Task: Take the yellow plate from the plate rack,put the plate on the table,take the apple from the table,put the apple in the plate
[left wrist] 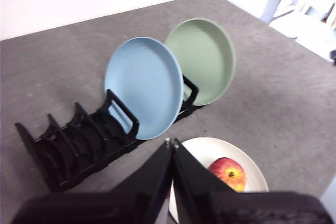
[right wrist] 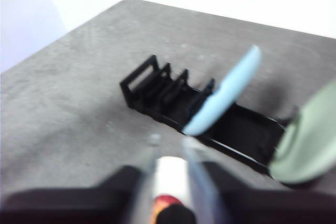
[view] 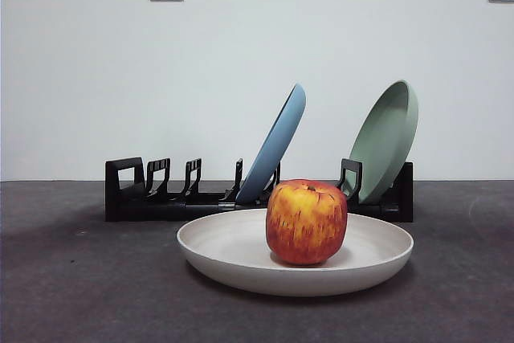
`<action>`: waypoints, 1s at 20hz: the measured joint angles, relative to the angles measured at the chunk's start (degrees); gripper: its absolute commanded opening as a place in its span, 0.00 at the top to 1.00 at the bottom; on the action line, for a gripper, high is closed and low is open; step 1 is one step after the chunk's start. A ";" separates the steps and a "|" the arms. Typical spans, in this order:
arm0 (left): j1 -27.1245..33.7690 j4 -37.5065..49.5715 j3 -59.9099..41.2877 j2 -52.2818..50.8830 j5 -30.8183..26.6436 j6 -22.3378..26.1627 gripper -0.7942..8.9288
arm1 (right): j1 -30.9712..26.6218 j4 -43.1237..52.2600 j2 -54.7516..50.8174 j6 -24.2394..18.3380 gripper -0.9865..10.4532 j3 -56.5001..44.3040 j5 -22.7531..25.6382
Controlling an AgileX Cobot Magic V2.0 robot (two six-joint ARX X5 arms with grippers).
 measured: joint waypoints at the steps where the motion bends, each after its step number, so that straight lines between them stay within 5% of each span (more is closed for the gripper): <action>1: -0.74 0.00 0.00 0.00 -1.68 0.22 0.93 | -0.09 -1.53 -0.76 -0.02 0.93 0.00 1.20; 14: -10.10 0.42 -0.22 -0.07 -13.00 0.42 0.93 | -0.04 -11.50 -3.32 0.00 0.93 -0.09 3.32; 20: -15.10 13.14 -15.82 -4.22 -18.01 -2.84 0.93 | -0.02 -7.15 -9.51 2.97 0.93 -9.62 3.34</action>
